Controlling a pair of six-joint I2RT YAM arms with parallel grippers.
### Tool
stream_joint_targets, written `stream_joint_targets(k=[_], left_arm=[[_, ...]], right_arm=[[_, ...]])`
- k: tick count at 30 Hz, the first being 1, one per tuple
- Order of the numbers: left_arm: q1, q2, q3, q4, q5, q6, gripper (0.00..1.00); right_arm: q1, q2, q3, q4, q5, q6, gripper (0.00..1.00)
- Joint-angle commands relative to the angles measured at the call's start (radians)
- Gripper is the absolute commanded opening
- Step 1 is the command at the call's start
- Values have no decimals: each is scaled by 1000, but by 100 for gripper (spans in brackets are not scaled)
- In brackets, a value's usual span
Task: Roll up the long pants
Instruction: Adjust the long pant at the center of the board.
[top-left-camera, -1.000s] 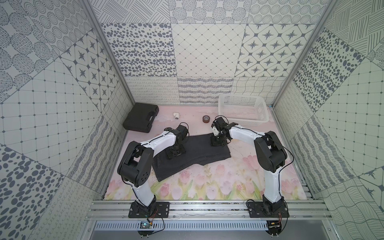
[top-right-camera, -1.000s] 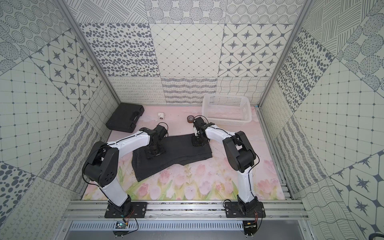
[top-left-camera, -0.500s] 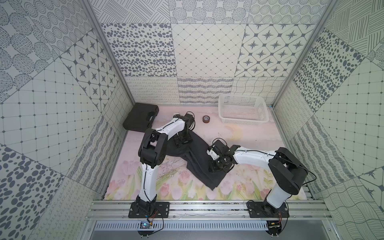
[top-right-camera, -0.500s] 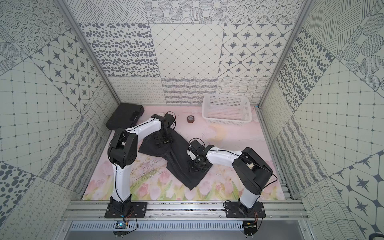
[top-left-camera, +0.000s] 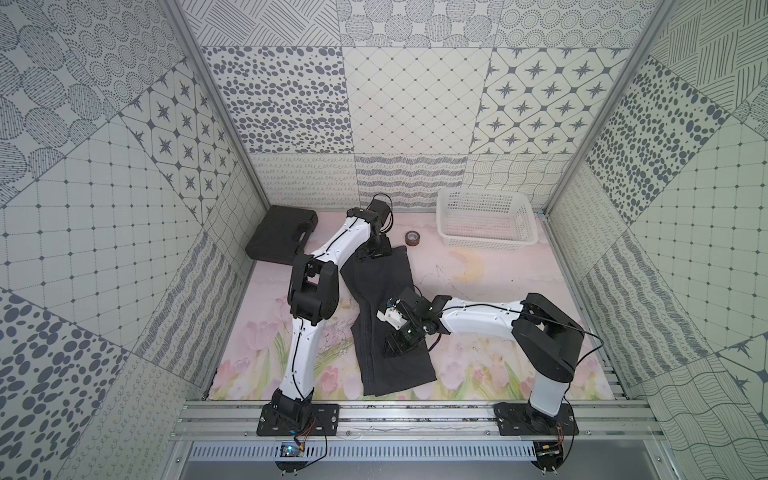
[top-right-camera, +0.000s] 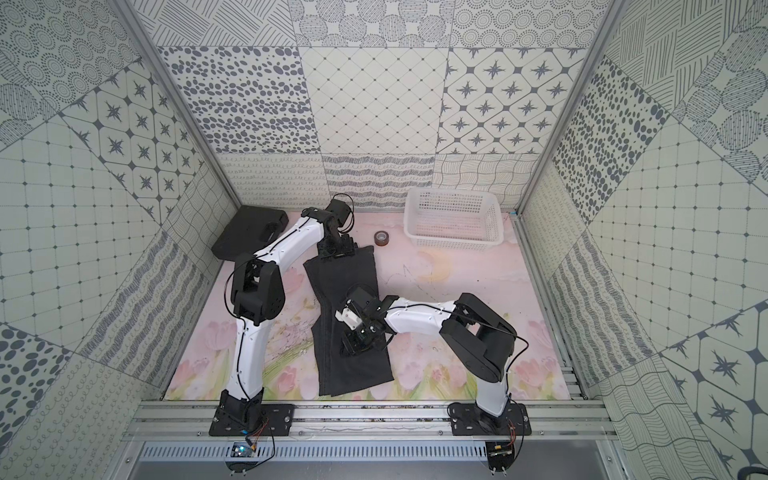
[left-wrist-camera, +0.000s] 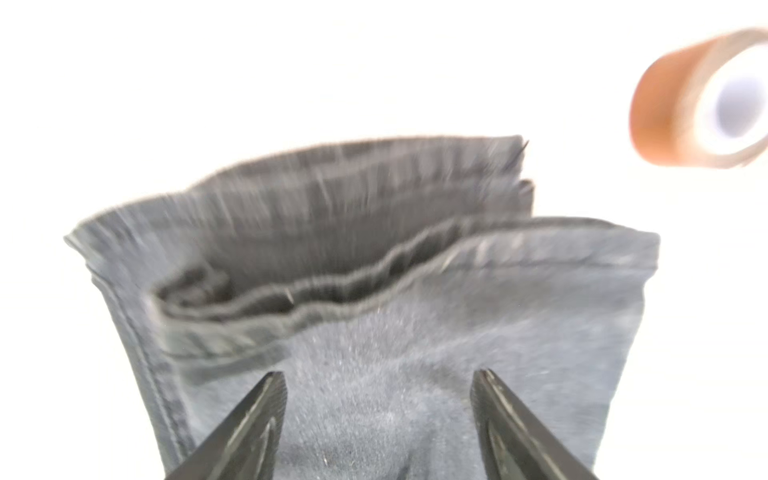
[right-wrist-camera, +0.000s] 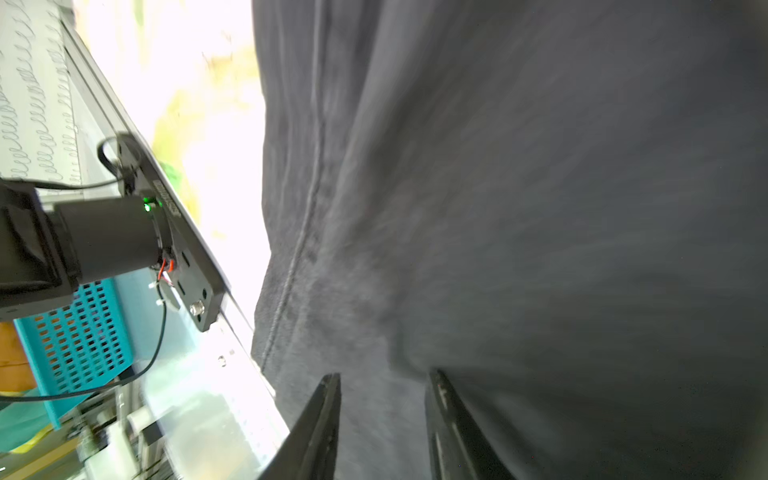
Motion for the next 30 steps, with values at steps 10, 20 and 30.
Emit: stream_joint_targets(k=[10,20,30], left_arm=[[-28,-292,-456,140,125,-163,57],[-13,-119,-395,150,-54,-130,40],[16,114,-76,43,-234,-17,44]], right_arm=[[-296,-257,-21,-68,23,-153,30],[-306,227,363,42,-30,-90,16],[-361,551,616,-44,82,-3,10]])
